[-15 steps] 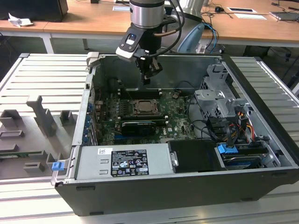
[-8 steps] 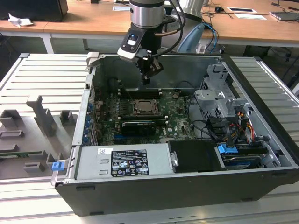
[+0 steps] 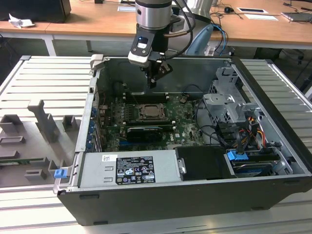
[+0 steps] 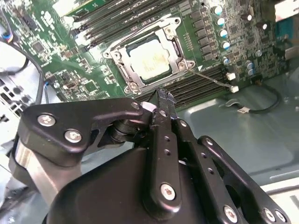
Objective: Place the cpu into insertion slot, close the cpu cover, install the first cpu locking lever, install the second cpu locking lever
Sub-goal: 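Install the first cpu locking lever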
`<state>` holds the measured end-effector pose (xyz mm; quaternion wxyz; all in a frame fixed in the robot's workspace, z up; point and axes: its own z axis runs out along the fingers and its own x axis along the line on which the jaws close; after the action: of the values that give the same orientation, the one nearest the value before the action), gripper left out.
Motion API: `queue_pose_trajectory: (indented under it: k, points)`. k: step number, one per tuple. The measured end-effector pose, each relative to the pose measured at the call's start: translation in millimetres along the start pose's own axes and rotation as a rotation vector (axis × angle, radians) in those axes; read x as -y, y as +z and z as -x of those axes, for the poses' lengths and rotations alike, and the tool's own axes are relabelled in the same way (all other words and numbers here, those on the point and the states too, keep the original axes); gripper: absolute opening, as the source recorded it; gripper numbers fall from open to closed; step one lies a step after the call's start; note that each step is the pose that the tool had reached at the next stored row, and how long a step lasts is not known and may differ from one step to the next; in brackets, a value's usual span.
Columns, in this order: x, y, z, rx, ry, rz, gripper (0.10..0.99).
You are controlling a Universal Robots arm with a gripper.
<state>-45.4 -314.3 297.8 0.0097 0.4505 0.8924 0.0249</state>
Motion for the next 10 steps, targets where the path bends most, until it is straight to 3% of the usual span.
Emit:
queue_pose_trajectory:
  k: [10]
  points:
    - [0.0, 0.0, 0.0, -0.0077, -0.143, -0.001, 0.106]
